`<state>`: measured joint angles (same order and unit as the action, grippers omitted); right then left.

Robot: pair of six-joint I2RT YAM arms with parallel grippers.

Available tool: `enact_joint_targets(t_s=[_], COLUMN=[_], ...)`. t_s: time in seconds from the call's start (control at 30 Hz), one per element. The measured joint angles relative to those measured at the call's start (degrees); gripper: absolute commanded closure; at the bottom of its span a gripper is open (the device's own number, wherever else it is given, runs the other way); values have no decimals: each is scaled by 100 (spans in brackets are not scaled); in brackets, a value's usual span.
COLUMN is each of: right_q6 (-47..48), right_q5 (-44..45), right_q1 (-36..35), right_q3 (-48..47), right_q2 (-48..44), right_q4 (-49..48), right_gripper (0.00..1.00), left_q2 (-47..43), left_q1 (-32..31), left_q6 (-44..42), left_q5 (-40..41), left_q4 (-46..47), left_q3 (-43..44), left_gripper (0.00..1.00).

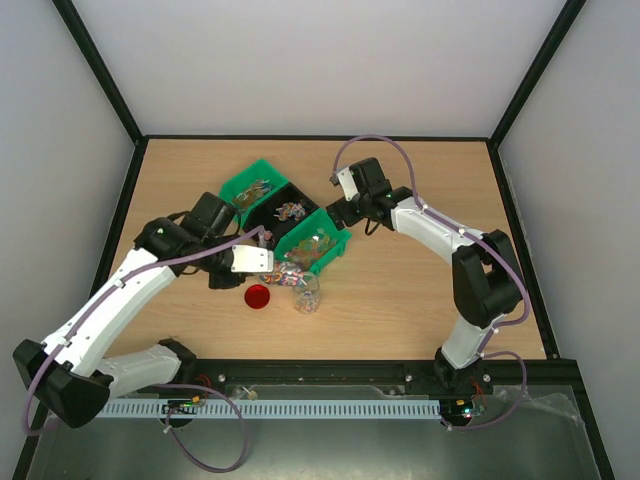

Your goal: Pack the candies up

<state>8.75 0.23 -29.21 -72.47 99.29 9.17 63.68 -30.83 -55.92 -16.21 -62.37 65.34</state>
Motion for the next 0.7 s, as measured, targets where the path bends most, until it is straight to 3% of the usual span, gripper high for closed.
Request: enact_joint_targets(t_s=[0.7], right_q6=[2], right_q5=[-22], right_q1=[2], right_q3=[0], right_q2=[-17], right_q4=[2], right_gripper=[3], left_q2=[356], left_q1=[-922], left_q6=[409], left_q5=[1032], left_q4=[-518], left_q3=[651], left_gripper=[98])
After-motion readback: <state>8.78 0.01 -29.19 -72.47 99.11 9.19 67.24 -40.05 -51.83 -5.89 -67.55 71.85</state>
